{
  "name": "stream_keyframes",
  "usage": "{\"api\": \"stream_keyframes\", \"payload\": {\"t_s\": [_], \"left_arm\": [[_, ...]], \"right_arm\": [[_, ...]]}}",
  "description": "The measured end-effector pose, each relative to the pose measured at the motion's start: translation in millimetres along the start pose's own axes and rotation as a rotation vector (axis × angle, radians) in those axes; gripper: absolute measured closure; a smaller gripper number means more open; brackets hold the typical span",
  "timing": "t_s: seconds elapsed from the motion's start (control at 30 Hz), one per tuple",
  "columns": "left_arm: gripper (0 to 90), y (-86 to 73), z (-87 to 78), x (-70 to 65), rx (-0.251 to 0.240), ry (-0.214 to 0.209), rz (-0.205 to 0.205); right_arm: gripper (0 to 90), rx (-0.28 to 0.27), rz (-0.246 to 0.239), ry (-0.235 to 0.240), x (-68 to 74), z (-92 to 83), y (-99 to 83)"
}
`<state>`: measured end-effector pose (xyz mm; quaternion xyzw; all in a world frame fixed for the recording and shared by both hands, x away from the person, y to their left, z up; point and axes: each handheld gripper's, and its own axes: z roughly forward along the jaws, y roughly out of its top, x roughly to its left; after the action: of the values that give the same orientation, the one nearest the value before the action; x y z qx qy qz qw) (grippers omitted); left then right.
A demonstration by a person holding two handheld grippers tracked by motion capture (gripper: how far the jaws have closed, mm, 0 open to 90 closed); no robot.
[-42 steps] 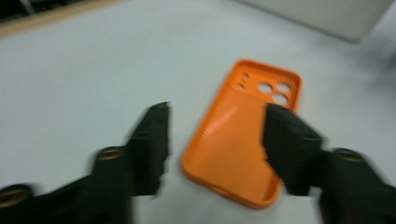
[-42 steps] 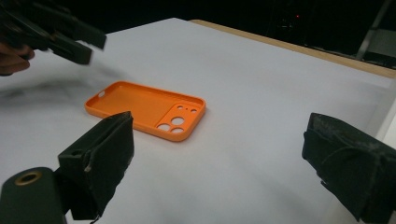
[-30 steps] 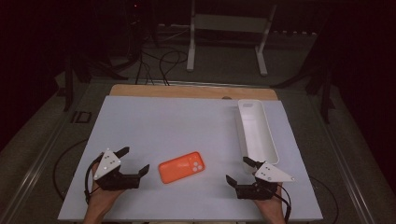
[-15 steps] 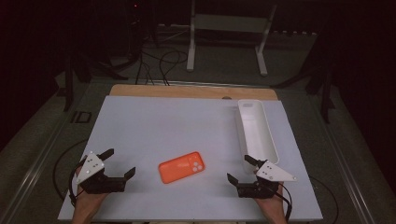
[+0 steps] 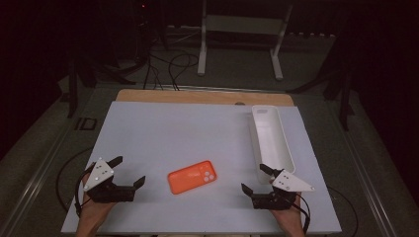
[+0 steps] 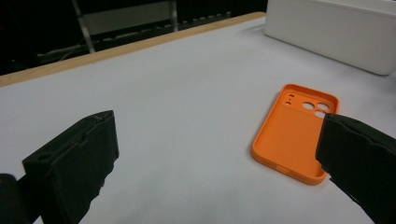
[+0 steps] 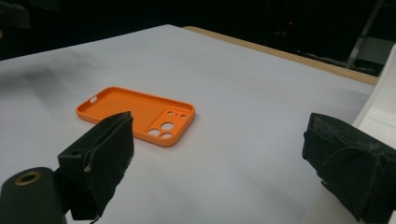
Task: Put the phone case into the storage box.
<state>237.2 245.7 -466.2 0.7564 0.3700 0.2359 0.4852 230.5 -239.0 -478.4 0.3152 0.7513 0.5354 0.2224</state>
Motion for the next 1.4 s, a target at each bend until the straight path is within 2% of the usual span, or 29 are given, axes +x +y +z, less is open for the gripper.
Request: {"api": "stream_keyframes", "payload": {"t_s": [0.03, 0.13, 0.33, 0.53, 0.97, 1.17, 1.4], "left_arm": [[0.4, 2.9, 3.2, -1.8, 0.017, -0.017, 0.019], [0.4, 6.2, 8.2, -4.9, 0.037, -0.035, 0.039], [0.3, 13.0, 17.3, -7.7, 0.058, -0.052, 0.069], [0.3, 17.9, 25.4, -9.6, 0.077, -0.064, 0.083], [0.2, 31.7, 49.2, -22.1, 0.126, -0.104, 0.138], [0.2, 35.1, 58.6, -26.1, 0.150, -0.124, 0.147], [0.2, 36.2, 72.1, -31.1, 0.197, -0.147, 0.164]], "right_arm": [[9.0, 0.001, 0.001, 0.001, -0.4, -0.1, 0.1], [9.0, -0.001, 0.004, 0.005, -1.8, 0.9, 0.0], [9.0, 0.004, -0.001, 0.008, -1.3, 2.0, -0.9], [9.0, 0.002, 0.005, 0.005, -1.2, 1.2, -1.0], [9.0, -0.010, 0.020, -0.002, -1.5, 0.2, -1.1], [9.0, -0.010, 0.019, -0.002, -1.6, 0.3, -1.3], [9.0, -0.013, 0.024, -0.003, -2.0, 0.1, -1.6]]}}
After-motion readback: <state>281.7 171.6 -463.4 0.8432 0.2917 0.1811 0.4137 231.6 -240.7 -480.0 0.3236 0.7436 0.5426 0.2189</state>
